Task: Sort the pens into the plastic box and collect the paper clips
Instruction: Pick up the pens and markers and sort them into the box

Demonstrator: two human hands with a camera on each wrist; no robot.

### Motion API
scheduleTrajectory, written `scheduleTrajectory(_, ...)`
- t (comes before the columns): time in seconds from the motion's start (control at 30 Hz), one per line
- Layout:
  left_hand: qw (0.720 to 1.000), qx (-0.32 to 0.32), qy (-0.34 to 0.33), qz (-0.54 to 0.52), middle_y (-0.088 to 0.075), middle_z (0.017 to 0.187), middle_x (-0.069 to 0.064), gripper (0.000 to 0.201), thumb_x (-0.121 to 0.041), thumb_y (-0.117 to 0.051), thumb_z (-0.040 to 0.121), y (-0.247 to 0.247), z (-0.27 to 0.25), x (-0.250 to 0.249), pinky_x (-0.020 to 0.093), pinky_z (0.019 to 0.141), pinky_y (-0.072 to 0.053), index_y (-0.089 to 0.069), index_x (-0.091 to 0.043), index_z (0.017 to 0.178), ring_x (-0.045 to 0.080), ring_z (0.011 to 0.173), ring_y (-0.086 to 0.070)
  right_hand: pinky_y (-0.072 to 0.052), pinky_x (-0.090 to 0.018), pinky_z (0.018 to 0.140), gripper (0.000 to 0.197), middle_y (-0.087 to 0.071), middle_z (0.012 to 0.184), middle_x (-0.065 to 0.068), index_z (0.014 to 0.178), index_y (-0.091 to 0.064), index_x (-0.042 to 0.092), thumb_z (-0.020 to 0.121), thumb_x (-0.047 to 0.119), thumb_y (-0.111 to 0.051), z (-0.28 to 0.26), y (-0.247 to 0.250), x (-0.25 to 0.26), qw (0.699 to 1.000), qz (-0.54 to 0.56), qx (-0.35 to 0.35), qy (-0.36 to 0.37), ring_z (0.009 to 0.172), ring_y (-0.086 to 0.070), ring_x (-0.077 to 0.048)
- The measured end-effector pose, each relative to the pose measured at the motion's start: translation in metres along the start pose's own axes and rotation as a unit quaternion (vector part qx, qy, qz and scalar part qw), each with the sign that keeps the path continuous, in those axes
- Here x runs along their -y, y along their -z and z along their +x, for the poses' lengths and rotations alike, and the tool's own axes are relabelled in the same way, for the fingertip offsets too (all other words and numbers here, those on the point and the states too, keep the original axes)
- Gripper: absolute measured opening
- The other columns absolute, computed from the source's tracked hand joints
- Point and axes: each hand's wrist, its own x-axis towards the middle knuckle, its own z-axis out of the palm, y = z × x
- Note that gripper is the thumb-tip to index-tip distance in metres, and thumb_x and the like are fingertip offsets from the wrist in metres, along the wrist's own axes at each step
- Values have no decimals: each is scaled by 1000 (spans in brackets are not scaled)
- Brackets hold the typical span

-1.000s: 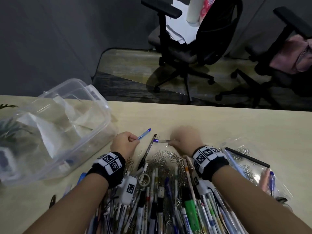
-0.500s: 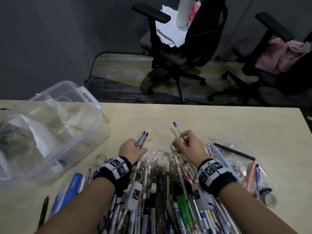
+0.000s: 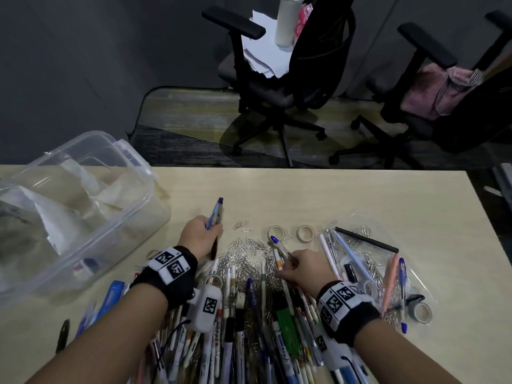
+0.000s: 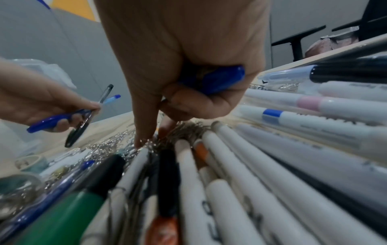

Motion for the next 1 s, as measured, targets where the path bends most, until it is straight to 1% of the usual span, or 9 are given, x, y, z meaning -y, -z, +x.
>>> scheduleTrajectory(0.13, 999, 8, 4, -31, -48, 68, -1, 16, -23, -52, 95, 12, -7, -1, 29, 58, -37, -51, -8, 90, 17, 63, -46, -43, -23, 58, 24, -61, 69, 2, 67, -54, 20, 75, 32, -74, -1, -5, 9, 1000, -15, 7, 0, 69, -60, -15)
scheduleTrajectory(0.3, 988, 42, 11, -150, -67, 93, 12, 3, -13, -47, 98, 27, -29, -2, 40, 87, -51, -47, -10, 96, 24, 84, -67, -45, -24, 61, 22, -58, 69, 1, 71, -54, 18, 80, 33, -66, -7, -1, 18, 999, -35, 5, 15, 69, -59, -17)
scheduleTrajectory(0.43, 977, 66, 6, -201, -64, 93, 16, 5, -4, -47, 96, 41, -55, -7, 41, 85, -55, -47, -5, 101, 26, 82, -66, -39, -20, 53, 27, -51, 65, 7, 70, -49, 21, 90, 37, -60, -20, 9, 29, 998, -44, -20, 49, 57, -48, -5)
scheduleTrajectory(0.57, 969, 71, -23, -237, -63, 98, 20, 21, 1, -49, 94, 59, -80, -9, 31, 78, -55, -48, 2, 115, 21, 78, -65, -45, -19, 62, 14, -55, 74, 9, 94, -59, 13, 93, 27, -59, -35, 20, 53, 996, -13, -42, 77, 61, -48, -1)
scheduleTrajectory(0.67, 963, 48, -50, -260, -65, 100, 21, 22, -2, -54, 93, 77, -99, -7, 25, 71, -59, -51, -1, 114, 21, 79, -69, -44, -19, 61, 14, -63, 84, 3, 100, -54, 13, 96, 26, -54, -47, 27, 81, 992, 7, -65, 106, 73, -58, -11)
scheduleTrajectory(0.77, 958, 16, -73, -278, -66, 99, 21, 22, -3, -58, 91, 98, -116, -2, 24, 69, -59, -54, -3, 112, 21, 80, -70, -43, -25, 56, 14, -67, 87, -1, 104, -49, 16, 99, 29, -47, -56, 29, 111, 986, -1, -88, 140, 72, -61, -17)
scheduleTrajectory(0.87, 955, -14, -87, -284, -67, 96, 16, 23, -6, -61, 89, 123, -127, 9, 33, 76, -59, -56, -4, 111, 25, 84, -71, -39, -29, 53, 14, -61, 80, -3, 111, -44, 15, 97, 17, -44, -63, 23, 146, 981, -5, -91, 173, 65, -55, -20)
scheduleTrajectory(0.93, 951, -39, -90, -293, -68, 90, 14, 21, -5, -62, 89, 142, -132, 22, 41, 81, -57, -57, -4, 108, 29, 85, -71, -41, -30, 58, 19, -63, 88, -7, 114, -45, 14, 94, 14, -45, -64, 18, 173, 976, -12, -83, 201, 71, -57, -24)
scheduleTrajectory(1.0, 950, -64, -91, -293, -70, 87, 17, 19, -5, -64, 88, 164, -135, 38, 41, 81, -58, -58, -3, 106, 29, 84, -71, -42, -30, 64, 20, -67, 95, -9, 113, -50, 13, 93, 17, -50, -64, 10, 202, 970, -6, -82, 231, 80, -59, -26)
